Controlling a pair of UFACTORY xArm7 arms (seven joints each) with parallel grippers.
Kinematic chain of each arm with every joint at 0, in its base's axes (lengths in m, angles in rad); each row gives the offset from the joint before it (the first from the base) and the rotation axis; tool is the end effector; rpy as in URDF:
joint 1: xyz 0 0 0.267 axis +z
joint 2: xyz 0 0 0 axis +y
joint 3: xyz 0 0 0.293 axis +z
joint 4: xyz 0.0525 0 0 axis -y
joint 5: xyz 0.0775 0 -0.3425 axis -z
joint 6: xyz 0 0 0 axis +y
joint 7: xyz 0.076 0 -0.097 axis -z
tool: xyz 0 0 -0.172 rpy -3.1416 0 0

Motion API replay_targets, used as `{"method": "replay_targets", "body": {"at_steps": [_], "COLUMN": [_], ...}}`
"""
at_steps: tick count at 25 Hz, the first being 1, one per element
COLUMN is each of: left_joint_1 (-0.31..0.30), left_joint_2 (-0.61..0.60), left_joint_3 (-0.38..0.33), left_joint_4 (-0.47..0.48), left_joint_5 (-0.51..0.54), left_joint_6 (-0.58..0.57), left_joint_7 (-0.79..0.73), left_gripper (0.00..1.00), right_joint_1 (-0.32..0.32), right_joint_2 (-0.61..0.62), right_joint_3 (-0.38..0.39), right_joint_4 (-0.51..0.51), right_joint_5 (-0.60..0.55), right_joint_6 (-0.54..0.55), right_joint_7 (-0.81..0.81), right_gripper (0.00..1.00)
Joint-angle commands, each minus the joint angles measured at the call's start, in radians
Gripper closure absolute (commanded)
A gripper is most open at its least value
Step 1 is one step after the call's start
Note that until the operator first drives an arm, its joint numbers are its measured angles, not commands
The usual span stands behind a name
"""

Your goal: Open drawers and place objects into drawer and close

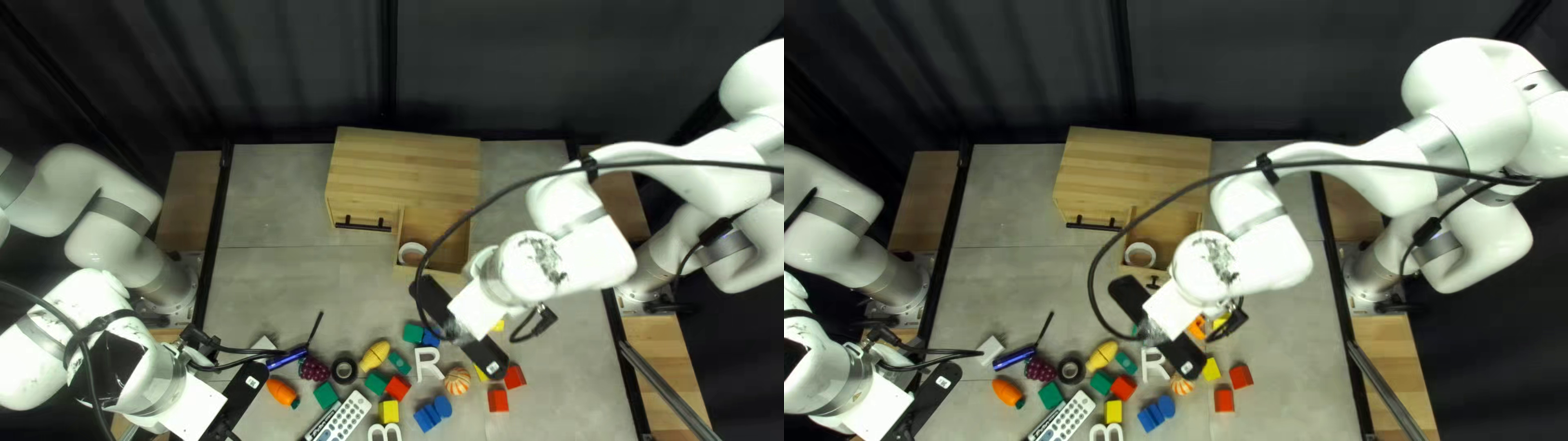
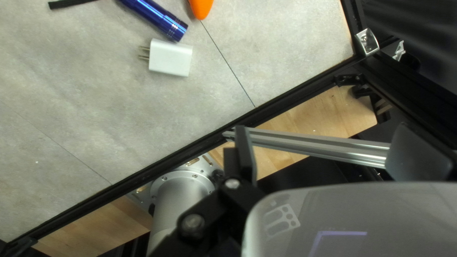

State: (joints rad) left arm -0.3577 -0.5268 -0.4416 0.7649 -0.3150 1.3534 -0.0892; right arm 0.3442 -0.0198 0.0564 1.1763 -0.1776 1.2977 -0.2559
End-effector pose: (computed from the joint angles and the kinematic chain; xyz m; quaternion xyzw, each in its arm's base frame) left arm 0.1800 -0.2633 0.2360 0.9588 -0.2768 -0.0604 0.0210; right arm 0.4248 0.1341 0.2360 0.9325 0.3474 -0.0444 0.0881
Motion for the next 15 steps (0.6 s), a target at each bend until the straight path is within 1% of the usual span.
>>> {"method": "replay_targets", "body": {"at_steps": [1, 4, 5, 6, 7, 9, 12, 13, 15], "left_joint_1": [0.000, 0.000, 0.000, 0.000, 0.000, 0.000, 0.000, 0.000, 0.000], "left_joint_2": [0.000, 0.000, 0.000, 0.000, 0.000, 0.000, 0.000, 0.000, 0.000], "left_joint_3": [0.000, 0.000, 0.000, 0.000, 0.000, 0.000, 0.000, 0.000, 0.000], "left_joint_4": [0.000, 0.000, 0.000, 0.000, 0.000, 0.000, 0.000, 0.000, 0.000], "left_joint_5": [0.000, 0.000, 0.000, 0.000, 0.000, 0.000, 0.000, 0.000, 0.000], "left_joint_6": [0.000, 0.000, 0.000, 0.000, 0.000, 0.000, 0.000, 0.000, 0.000], "left_joint_7": [0.000, 0.000, 0.000, 0.000, 0.000, 0.000, 0.000, 0.000, 0.000], "left_gripper": [0.00, 0.00, 0.00, 0.00, 0.00, 0.00, 0.00, 0.00, 0.00], "right_joint_1": [0.031, 0.051, 0.061, 0.063, 0.072, 0.078, 0.084, 0.086, 0.089], "right_joint_2": [0.051, 0.096, 0.128, 0.139, 0.179, 0.191, 0.152, 0.126, 0.122], "right_joint_3": [0.030, 0.048, 0.055, 0.057, 0.063, 0.066, 0.072, 0.075, 0.080], "right_joint_4": [0.052, 0.092, 0.116, 0.124, 0.149, 0.139, 0.059, 0.014, -0.021], "right_joint_5": [0.000, 0.000, 0.002, 0.002, 0.003, 0.001, -0.010, -0.020, -0.040], "right_joint_6": [-0.016, -0.033, -0.048, -0.053, -0.071, -0.108, -0.186, -0.227, -0.278], "right_joint_7": [0.046, 0.068, 0.079, 0.082, 0.097, 0.114, 0.128, 0.121, 0.089], "right_gripper": [1.00, 1.00, 0.89, 0.20, 0.00, 0.00, 0.00, 0.00, 0.00]}}
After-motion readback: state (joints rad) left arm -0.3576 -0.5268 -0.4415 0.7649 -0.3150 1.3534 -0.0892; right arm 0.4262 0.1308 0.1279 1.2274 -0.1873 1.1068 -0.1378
